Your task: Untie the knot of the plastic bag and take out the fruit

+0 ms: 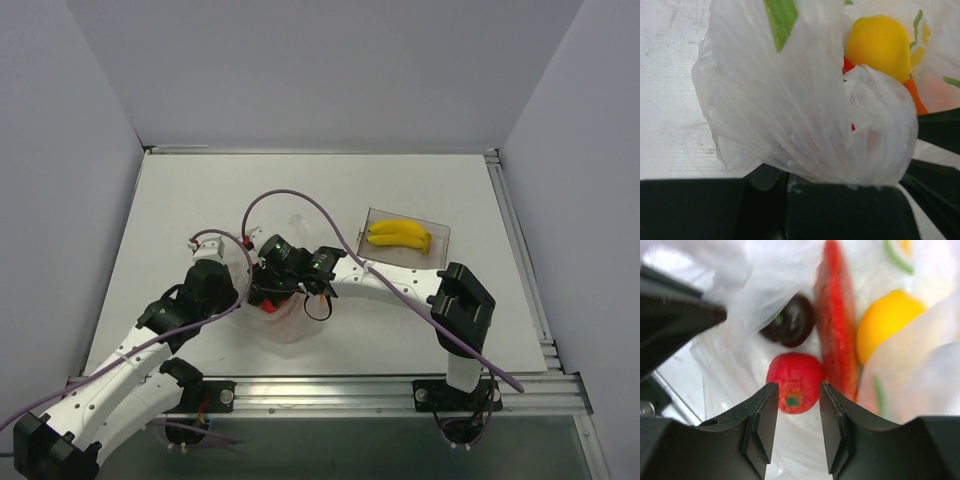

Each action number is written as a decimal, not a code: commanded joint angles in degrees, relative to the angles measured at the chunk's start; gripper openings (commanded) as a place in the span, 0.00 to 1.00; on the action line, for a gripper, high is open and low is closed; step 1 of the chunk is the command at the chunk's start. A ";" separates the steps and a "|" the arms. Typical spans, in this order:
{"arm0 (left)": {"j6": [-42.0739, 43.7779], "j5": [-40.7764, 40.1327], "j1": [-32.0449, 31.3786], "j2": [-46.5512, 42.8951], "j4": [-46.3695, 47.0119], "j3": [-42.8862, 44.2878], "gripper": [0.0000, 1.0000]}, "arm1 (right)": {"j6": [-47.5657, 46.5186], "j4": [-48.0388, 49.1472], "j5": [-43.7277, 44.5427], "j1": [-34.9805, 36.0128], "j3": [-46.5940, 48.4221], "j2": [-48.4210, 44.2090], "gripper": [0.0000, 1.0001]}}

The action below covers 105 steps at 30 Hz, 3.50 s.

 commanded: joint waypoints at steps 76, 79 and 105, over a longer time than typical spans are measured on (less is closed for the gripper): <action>6.97 -1.92 4.13 -3.14 6.01 1.41 0.00 | -23.43 4.56 4.79 -18.93 -14.32 -37.71 0.00; 6.88 -1.65 4.21 -3.06 6.01 1.41 0.00 | -28.89 -0.54 5.67 -22.54 -17.13 -39.92 0.00; 7.15 -1.21 4.39 -2.27 6.01 1.32 0.00 | -51.49 -10.92 17.52 -30.99 -18.38 -16.82 0.30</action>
